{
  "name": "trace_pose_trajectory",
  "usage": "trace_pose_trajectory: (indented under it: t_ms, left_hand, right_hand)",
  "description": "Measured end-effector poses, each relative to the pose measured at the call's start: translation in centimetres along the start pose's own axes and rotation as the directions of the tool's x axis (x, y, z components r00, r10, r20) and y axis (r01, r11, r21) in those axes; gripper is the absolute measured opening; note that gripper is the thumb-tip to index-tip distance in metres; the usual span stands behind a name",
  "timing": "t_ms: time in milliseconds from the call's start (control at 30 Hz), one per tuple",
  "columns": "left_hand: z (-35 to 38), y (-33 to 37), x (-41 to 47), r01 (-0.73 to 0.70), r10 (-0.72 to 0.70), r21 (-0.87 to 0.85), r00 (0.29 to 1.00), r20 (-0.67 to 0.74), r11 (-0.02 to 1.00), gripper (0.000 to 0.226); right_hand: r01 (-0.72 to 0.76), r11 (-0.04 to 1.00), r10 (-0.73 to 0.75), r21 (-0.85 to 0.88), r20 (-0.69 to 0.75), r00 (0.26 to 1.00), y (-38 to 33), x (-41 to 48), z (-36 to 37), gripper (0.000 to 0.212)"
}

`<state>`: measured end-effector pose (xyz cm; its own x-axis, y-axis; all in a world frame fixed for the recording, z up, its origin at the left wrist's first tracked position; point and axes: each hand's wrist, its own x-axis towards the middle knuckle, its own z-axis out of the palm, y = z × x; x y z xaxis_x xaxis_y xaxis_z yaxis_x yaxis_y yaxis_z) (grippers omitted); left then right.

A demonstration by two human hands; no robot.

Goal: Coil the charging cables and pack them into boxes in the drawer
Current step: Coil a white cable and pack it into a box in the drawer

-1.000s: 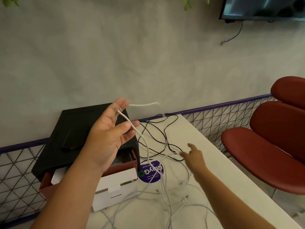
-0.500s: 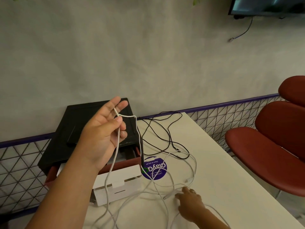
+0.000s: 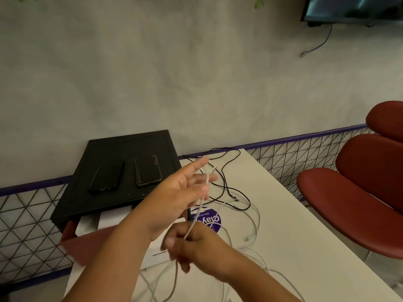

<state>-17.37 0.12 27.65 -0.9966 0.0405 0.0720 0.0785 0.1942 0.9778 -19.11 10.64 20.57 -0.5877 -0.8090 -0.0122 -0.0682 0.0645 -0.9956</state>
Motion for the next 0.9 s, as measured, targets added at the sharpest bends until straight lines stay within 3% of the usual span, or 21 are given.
trace_pose_trajectory:
  t_ms: [67, 133, 267, 333, 367, 400, 467, 567, 667, 767, 833, 867, 900]
  left_hand:
    - [-0.8, -1.0, -0.3, 0.024, -0.023, 0.049, 1.000, -0.018, 0.999, 0.048]
    - [-1.3, -2.4, -0.8, 0.075, -0.074, 0.039, 0.997, -0.019, 0.996, 0.050]
    - [-1.1, -6.0, -2.2, 0.274, -0.283, 0.105, 0.956, 0.081, 0.956, 0.065]
    - [-0.5, -7.8, -3.1, 0.319, -0.351, 0.194, 0.922, 0.165, 0.928, 0.035]
    - [-0.4, -8.6, -3.4, 0.326, -0.361, 0.214, 0.920, 0.151, 0.921, 0.015]
    - [-0.6, -9.3, -3.8, 0.343, -0.369, 0.201, 0.922, 0.115, 0.918, 0.012]
    - [-1.3, -10.6, -4.4, 0.375, -0.375, 0.086, 0.927, -0.015, 0.923, 0.025]
    - [-2.6, -10.8, -4.8, 0.324, -0.417, -0.367, 0.884, -0.210, 0.872, 0.023]
    - [-3.8, -10.3, -4.7, 0.141, -0.402, -0.627, 0.866, -0.296, 0.766, 0.020]
    - [-4.5, -9.7, -4.4, 0.023, -0.348, -0.744, 0.893, -0.285, 0.667, 0.030]
    - [-4.3, -9.2, -4.0, 0.010, -0.332, -0.760, 0.903, -0.272, 0.649, 0.035]
    - [-3.9, -8.9, -3.8, 0.011, -0.326, -0.747, 0.904, -0.277, 0.665, 0.029]
    - [-3.5, -8.7, -3.5, 0.014, -0.316, -0.730, 0.908, -0.277, 0.683, 0.023]
  right_hand:
    - [0.019, 0.991, 0.004, 0.136, -0.167, 0.986, -0.2, 0.0, -1.2, 0.024]
    - [0.075, 0.970, 0.003, 0.232, -0.319, 0.948, -0.9, -0.1, -2.9, 0.017]
    - [0.197, 0.917, 0.009, 0.346, -0.514, 0.858, -2.3, 0.3, -5.7, 0.010]
    - [0.272, 0.879, 0.008, 0.392, -0.582, 0.813, -3.1, 0.4, -6.9, 0.011]
    - [0.305, 0.860, 0.018, 0.410, -0.621, 0.784, -3.4, 0.4, -7.6, 0.012]
    - [0.339, 0.838, 0.034, 0.427, -0.661, 0.749, -3.6, 0.4, -8.4, 0.013]
    - [0.402, 0.800, 0.078, 0.445, -0.742, 0.666, -3.4, 0.3, -10.3, 0.015]
    - [0.461, 0.737, 0.213, 0.495, -0.817, 0.536, -1.4, -0.1, -13.2, 0.016]
    - [0.401, 0.717, 0.384, 0.571, -0.803, 0.457, 1.4, -0.4, -14.4, 0.005]
    - [0.259, 0.766, 0.506, 0.588, -0.801, 0.320, 4.8, -0.4, -14.4, 0.060]
    - [0.087, 0.873, 0.452, 0.480, -0.864, 0.223, 5.0, -0.4, -13.1, 0.078]
    - [0.008, 0.922, 0.375, 0.388, -0.896, 0.239, 4.4, -0.3, -12.0, 0.078]
    - [-0.061, 0.960, 0.279, 0.274, -0.911, 0.304, 3.8, -0.1, -10.9, 0.074]
